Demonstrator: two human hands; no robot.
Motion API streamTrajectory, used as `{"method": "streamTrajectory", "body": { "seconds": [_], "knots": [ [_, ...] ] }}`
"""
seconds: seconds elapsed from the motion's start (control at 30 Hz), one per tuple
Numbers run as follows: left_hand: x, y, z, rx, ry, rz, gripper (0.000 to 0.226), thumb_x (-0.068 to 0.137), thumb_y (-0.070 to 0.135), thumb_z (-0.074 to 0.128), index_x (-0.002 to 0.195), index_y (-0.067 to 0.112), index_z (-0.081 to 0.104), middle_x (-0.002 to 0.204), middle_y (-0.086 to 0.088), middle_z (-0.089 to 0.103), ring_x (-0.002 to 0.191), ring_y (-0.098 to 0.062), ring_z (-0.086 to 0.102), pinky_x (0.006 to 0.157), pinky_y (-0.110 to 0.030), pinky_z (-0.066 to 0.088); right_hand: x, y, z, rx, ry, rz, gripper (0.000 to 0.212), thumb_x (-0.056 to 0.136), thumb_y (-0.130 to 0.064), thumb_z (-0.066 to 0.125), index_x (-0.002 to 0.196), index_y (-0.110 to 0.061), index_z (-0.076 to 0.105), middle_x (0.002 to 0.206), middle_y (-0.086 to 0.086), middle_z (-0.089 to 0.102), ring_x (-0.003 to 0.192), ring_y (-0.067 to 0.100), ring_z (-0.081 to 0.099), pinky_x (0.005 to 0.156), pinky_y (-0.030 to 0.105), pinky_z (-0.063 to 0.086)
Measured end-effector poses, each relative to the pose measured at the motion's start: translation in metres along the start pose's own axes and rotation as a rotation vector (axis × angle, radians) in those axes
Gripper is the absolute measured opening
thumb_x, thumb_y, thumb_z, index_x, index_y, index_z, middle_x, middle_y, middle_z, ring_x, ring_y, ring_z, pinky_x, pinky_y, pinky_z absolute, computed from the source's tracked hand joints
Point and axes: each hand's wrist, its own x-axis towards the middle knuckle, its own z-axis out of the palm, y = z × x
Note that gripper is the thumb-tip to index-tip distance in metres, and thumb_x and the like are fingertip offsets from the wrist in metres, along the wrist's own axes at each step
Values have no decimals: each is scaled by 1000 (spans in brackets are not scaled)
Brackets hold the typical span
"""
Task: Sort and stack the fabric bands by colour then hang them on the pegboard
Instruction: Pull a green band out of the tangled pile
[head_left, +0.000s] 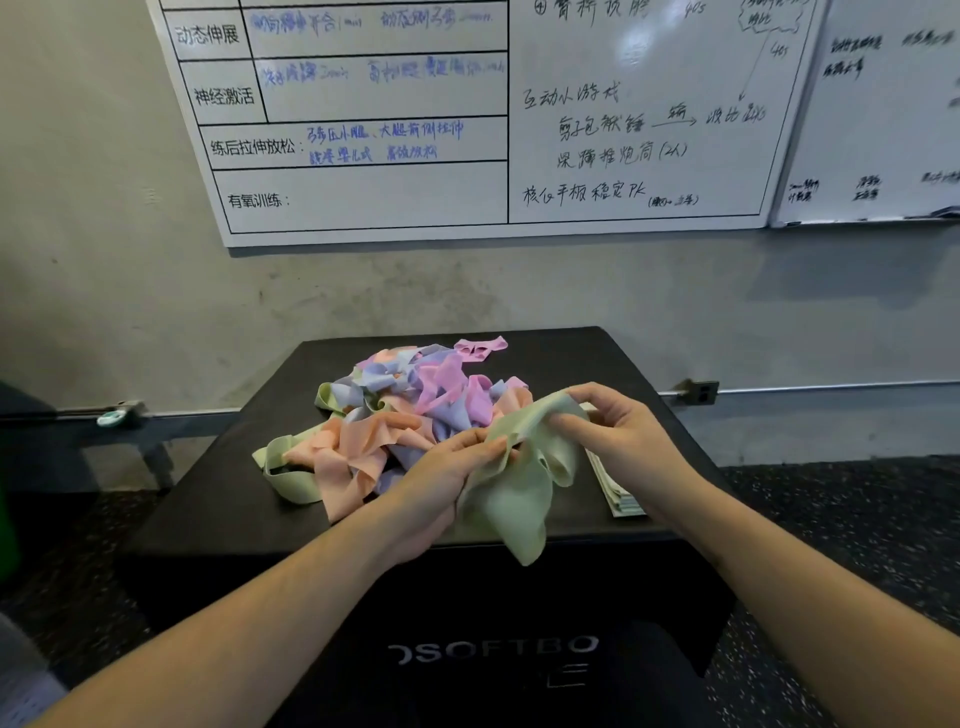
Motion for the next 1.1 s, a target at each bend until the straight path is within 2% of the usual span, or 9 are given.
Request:
{"method": "streamTrajectory", "body": {
  "seconds": [0.13,0.23,0.33,0.43,0.57,0.7,0.87,1.03,1.1],
  "knots": [
    [-1,1,4,99,-4,65,21,99,14,59,119,7,60,98,-17,73,91,-26,69,93,-43,53,-2,-9,6,93,21,26,11,95,-4,65,94,-12,72,74,1,74,64,9,67,60,18,51],
    [1,4,10,35,-33,102,43,100,43,57,132,15,64,127,-25,66,117,-37,64,111,-55,44,-3,-12,10,79,6,75,5,92,-10,70,96,-9,72,74,3,74,61,11,67,56,20,52],
    [2,9,13,27,-48,101,66,92,65,53,134,16,65,138,-23,60,133,-41,53,116,-57,36,-2,-13,15,59,24,105,10,91,-16,73,97,-8,72,71,0,72,58,10,64,52,17,50],
    [3,8,14,46,-26,159,51,94,54,61,128,16,69,134,-21,64,130,-39,57,113,-53,39,-1,-14,16,15,41,83,11,90,-20,74,96,-10,74,74,-2,73,63,8,64,58,17,50],
    [1,7,20,97,130,233,13,97,24,67,104,21,78,112,-17,74,103,-26,66,108,-54,45,-4,-18,17,55,-12,103,16,93,-19,71,103,-7,68,78,-1,72,65,7,66,57,17,50],
    [1,13,25,-52,206,213,10,98,20,66,102,17,74,117,-25,70,101,-34,67,105,-61,46,-9,-15,18,59,-103,173,33,88,-22,74,112,-13,53,83,3,76,71,13,71,60,20,51],
    [6,28,21,-203,291,147,23,98,22,66,116,8,68,116,-21,72,113,-39,68,100,-56,53,-20,-1,12,-73,-159,193,61,83,-5,79,125,-26,39,91,3,71,77,8,67,71,19,52],
    [9,29,17,-117,236,188,33,102,26,60,123,2,66,117,-23,71,116,-39,66,104,-54,51,-21,5,7,-90,-195,210,35,88,-9,75,113,-13,50,114,15,70,88,13,67,85,34,53],
    [7,30,18,-76,258,179,32,101,30,62,121,6,67,117,-21,71,106,-37,69,95,-51,56,-23,3,6,-107,-270,254,35,83,-21,81,109,-14,59,105,14,70,76,13,64,74,33,54]
  ]
}}
